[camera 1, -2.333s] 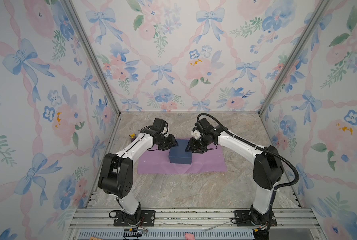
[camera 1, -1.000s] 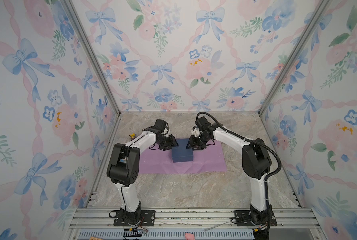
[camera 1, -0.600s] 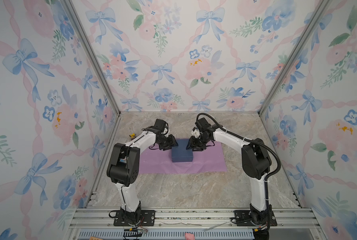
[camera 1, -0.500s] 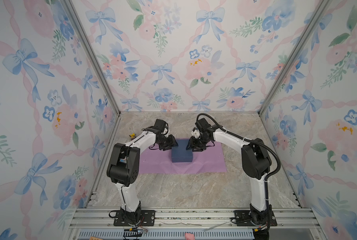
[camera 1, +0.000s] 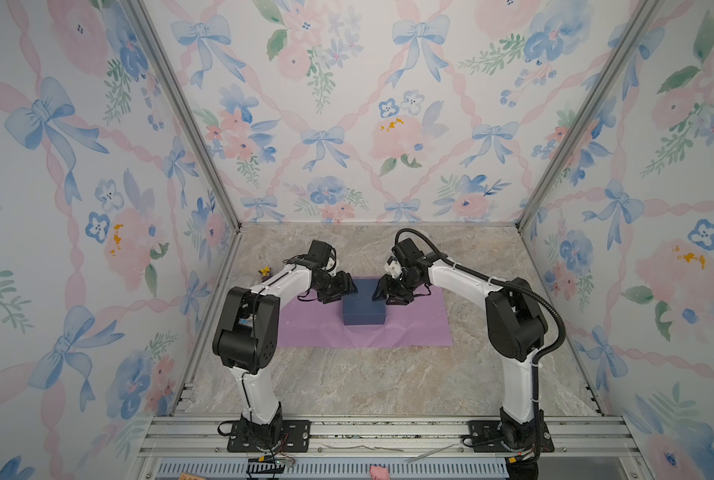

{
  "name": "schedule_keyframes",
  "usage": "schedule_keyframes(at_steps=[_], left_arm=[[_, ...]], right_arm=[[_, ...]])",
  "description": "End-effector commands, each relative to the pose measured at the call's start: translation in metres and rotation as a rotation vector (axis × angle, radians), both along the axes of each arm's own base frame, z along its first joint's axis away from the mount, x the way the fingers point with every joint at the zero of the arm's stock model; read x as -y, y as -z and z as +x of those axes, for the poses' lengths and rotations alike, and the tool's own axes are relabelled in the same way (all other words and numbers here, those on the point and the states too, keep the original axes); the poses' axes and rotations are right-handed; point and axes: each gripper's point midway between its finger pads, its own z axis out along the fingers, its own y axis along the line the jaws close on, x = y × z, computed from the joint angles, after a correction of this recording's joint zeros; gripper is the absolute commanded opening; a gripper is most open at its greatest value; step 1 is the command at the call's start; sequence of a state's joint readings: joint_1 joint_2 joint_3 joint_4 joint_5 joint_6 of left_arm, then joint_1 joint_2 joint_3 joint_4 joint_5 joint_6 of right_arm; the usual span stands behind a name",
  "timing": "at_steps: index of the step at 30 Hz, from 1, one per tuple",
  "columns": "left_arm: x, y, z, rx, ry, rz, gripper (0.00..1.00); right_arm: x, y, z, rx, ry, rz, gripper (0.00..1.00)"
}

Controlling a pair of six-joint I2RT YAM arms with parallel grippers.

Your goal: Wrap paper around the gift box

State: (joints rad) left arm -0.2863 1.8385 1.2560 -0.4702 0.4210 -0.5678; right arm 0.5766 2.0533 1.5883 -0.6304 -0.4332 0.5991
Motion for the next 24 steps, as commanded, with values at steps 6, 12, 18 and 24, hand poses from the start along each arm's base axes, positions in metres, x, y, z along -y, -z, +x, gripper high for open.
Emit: schedule_keyframes(at_steps=[6,12,18,24], left_arm=[[-0.008,-0.07,0.017,0.201,0.004,0.042,0.71],[0.046,-0.091,-0.004,0.294,0.203,0.011,0.68],[0.074,-0.058,-0.018,0.262,0.256,-0.048,0.64],[0.064,-0.017,-0.035,0.196,0.256,-0.019,0.62]], right_arm=[[0.029,-0.068,0.002,0.197,0.032,0.055,0.83],[0.105,-0.072,-0.007,0.231,0.172,0.071,0.82],[0.176,-0.026,-0.023,0.121,0.257,-0.013,0.8],[0.2,0.007,-0.031,0.014,0.277,-0.044,0.81]])
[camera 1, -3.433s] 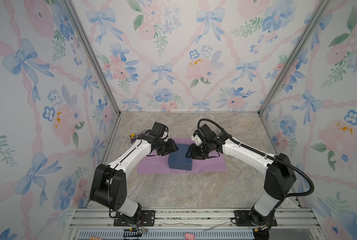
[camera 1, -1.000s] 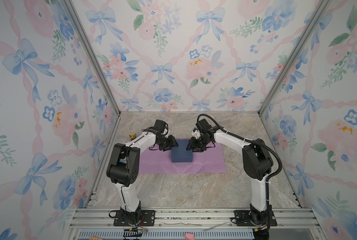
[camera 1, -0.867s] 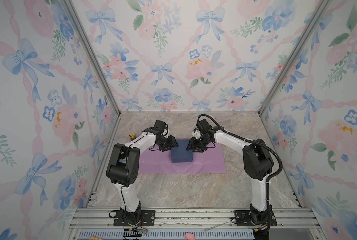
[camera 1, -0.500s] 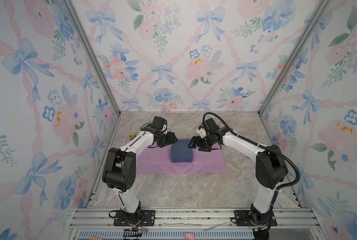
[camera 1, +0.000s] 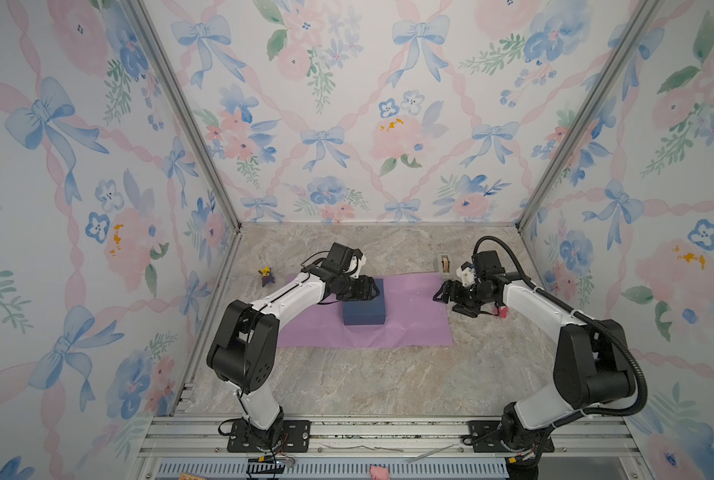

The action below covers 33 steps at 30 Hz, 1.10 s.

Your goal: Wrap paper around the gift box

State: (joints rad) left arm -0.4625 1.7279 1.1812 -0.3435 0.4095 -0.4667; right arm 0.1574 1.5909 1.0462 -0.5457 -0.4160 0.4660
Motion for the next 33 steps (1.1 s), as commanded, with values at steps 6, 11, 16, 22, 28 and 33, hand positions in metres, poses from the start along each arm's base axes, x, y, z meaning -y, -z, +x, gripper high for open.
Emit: schedule_keyframes(at_steps=[6,11,16,22,28,33], left_arm=[[-0.013,0.029,-0.012,-0.034,0.001,0.035,0.62],[-0.013,0.03,-0.012,-0.032,0.002,0.038,0.61],[-0.012,0.029,-0.01,-0.029,0.004,0.036,0.6],[-0.012,0.024,-0.007,-0.016,0.003,0.033,0.6],[-0.014,0.023,-0.005,-0.012,-0.003,0.033,0.59],[-0.017,0.016,-0.001,0.011,-0.02,0.036,0.59]], right_arm=[[0.006,0.048,-0.029,-0.205,-0.035,-0.006,0.81],[0.003,0.06,-0.034,-0.242,-0.038,0.023,0.81],[-0.023,0.049,-0.012,-0.133,-0.076,0.195,0.81],[-0.036,0.022,0.018,0.012,-0.117,0.285,0.79],[-0.039,0.016,0.032,0.045,-0.146,0.305,0.71],[-0.027,0.017,0.018,0.012,-0.146,0.219,0.59]])
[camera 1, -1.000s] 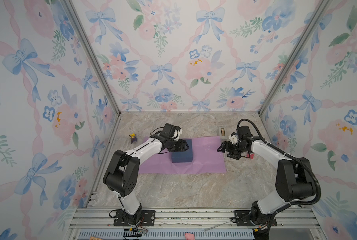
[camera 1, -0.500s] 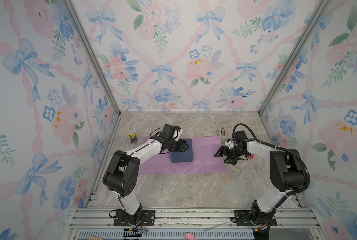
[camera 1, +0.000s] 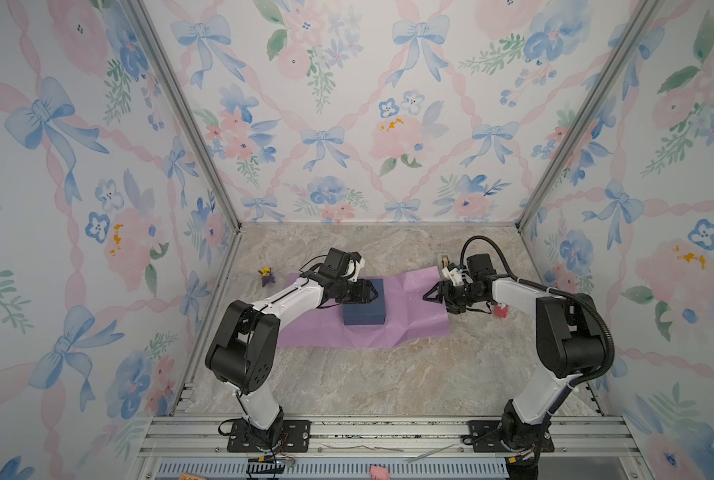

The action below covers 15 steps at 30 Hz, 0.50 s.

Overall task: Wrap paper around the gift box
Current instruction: 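Grasp the paper edge with the right gripper and lift it toward the box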

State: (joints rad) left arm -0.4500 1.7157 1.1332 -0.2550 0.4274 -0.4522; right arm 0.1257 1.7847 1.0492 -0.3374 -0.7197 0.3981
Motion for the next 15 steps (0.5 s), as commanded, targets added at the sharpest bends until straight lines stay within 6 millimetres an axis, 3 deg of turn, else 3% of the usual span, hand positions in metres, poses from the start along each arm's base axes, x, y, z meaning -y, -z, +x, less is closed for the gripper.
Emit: schedule_keyframes(at_steps=[1,6,10,15], left_arm=[[-0.017,0.015,-0.005,-0.035,-0.031,0.068,0.59],[-0.019,0.014,-0.005,-0.027,-0.034,0.073,0.58],[-0.017,0.01,-0.003,-0.014,-0.035,0.061,0.58],[-0.016,0.009,-0.001,-0.004,-0.047,0.046,0.58]], right_arm=[[0.012,-0.007,-0.006,0.0,-0.003,-0.06,0.57],[0.018,-0.015,-0.011,0.005,0.02,-0.076,0.41],[0.008,-0.031,-0.004,0.044,0.028,-0.007,0.19],[-0.01,-0.072,0.001,0.134,0.017,0.018,0.12]])
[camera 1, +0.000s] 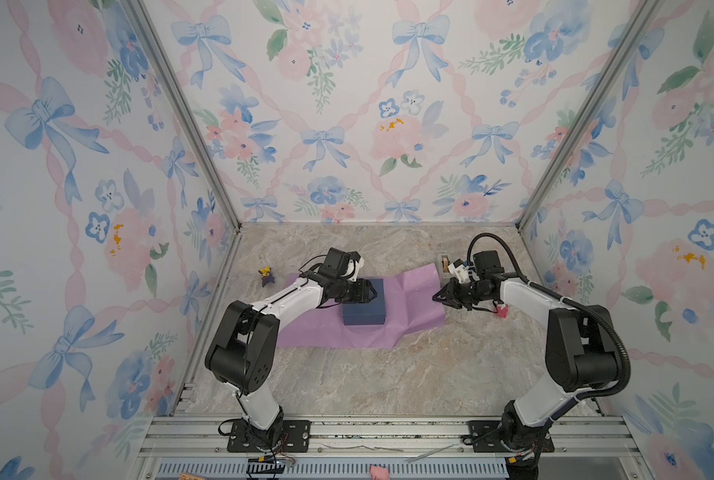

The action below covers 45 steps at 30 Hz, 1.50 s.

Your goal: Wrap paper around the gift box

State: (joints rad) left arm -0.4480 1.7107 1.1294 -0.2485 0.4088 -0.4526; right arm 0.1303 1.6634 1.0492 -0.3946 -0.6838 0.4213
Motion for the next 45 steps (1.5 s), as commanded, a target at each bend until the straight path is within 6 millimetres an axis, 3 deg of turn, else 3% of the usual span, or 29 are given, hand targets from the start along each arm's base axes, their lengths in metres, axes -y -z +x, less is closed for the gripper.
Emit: schedule_keyframes(at_steps=[1,5,10,15,18,21,27,34,38,45], left_arm=[[-0.013,0.009,-0.004,-0.014,-0.036,0.034,0.58],[-0.012,0.009,-0.005,-0.011,-0.039,0.018,0.58],[-0.006,-0.009,-0.007,0.042,-0.003,-0.028,0.58],[0.007,-0.036,-0.014,0.147,0.076,-0.111,0.58],[0.009,-0.043,-0.017,0.19,0.092,-0.128,0.58],[0.008,-0.036,-0.017,0.188,0.087,-0.123,0.58],[0.028,-0.048,-0.028,0.264,0.204,-0.122,0.58],[0.062,-0.062,-0.062,0.484,0.483,-0.082,0.6],[0.082,-0.05,-0.081,0.62,0.66,0.006,0.64],[0.106,-0.022,-0.087,0.696,0.811,0.107,0.72]], right_arm=[[-0.017,-0.044,0.006,0.097,-0.015,0.037,0.12],[-0.038,-0.066,0.005,0.152,-0.043,0.033,0.11],[-0.054,-0.075,0.001,0.175,-0.07,-0.008,0.08],[-0.049,-0.065,-0.002,0.129,-0.047,-0.055,0.07],[-0.039,-0.054,-0.005,0.084,-0.038,-0.122,0.19],[-0.029,-0.038,-0.008,0.026,-0.035,-0.186,0.31],[-0.019,-0.019,-0.003,-0.028,-0.044,-0.221,0.37],[-0.006,-0.001,0.0,-0.062,-0.039,-0.191,0.31],[-0.003,0.003,0.001,-0.061,-0.037,-0.152,0.24],[-0.003,0.008,0.0,-0.063,-0.046,-0.112,0.13]])
